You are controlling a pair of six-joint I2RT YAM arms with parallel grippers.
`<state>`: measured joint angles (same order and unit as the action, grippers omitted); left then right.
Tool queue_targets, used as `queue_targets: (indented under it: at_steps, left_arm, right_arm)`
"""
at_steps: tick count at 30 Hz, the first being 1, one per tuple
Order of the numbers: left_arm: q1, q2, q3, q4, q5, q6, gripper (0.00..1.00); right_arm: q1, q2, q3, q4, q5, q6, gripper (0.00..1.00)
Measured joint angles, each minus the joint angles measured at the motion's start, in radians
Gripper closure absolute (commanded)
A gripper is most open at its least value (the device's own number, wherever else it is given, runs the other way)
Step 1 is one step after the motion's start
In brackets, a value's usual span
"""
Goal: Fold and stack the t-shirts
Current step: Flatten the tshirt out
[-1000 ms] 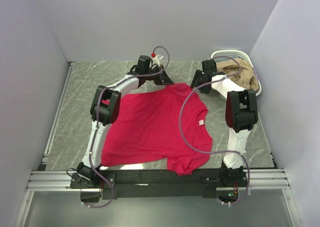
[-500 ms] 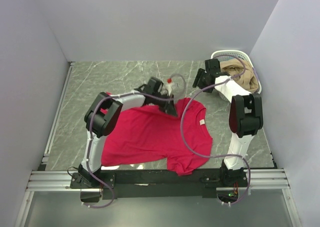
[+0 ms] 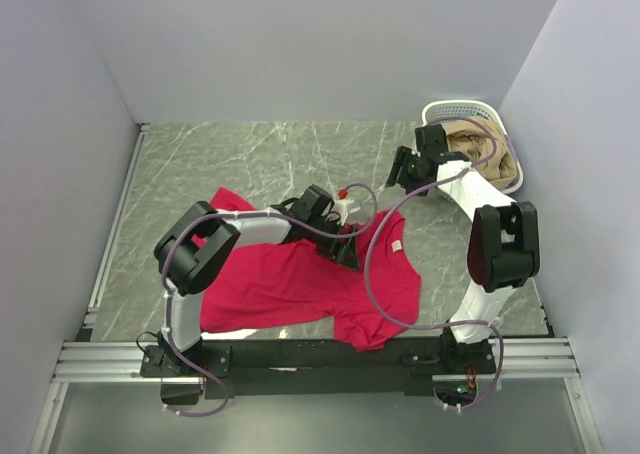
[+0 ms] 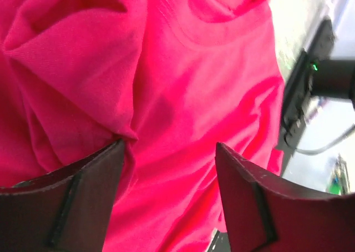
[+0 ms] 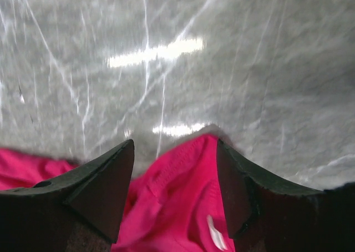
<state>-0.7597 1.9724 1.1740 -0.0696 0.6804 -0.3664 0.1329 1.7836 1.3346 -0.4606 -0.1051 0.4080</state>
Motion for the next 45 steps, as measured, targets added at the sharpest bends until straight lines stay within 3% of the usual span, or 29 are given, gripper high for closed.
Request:
queue_targets:
  at_steps: [6, 12, 18, 26, 42, 45]
  left_arm:
    - [0.004, -0.073, -0.067, 0.045, -0.188, -0.092, 0.24]
    - [0.017, -0.090, -0.079, 0.093, -0.320, -0.171, 0.22]
    - [0.025, -0.174, -0.119, 0.114, -0.324, -0.177, 0.20]
    - [0.025, -0.302, -0.119, 0.109, -0.332, -0.173, 0.17]
    - [0.044, -0.472, -0.153, 0.048, -0.602, -0.207, 0.09]
    - [0.054, -0.482, -0.153, 0.031, -0.635, -0.210, 0.09]
  right_arm:
    - [0.029, -0.021, -0.033, -0.043, -0.032, -0.026, 0.34]
    - [0.164, -0.021, -0.029, -0.085, 0.035, -0.090, 0.32]
    - [0.240, -0.020, -0.008, -0.094, 0.058, -0.114, 0.32]
    - [0.231, 0.066, 0.203, -0.131, 0.051, -0.112, 0.32]
    - [0.331, 0.200, 0.260, -0.221, 0.074, -0.110, 0.33]
    - [0.341, 0.200, 0.254, -0.223, 0.080, -0.110, 0.39]
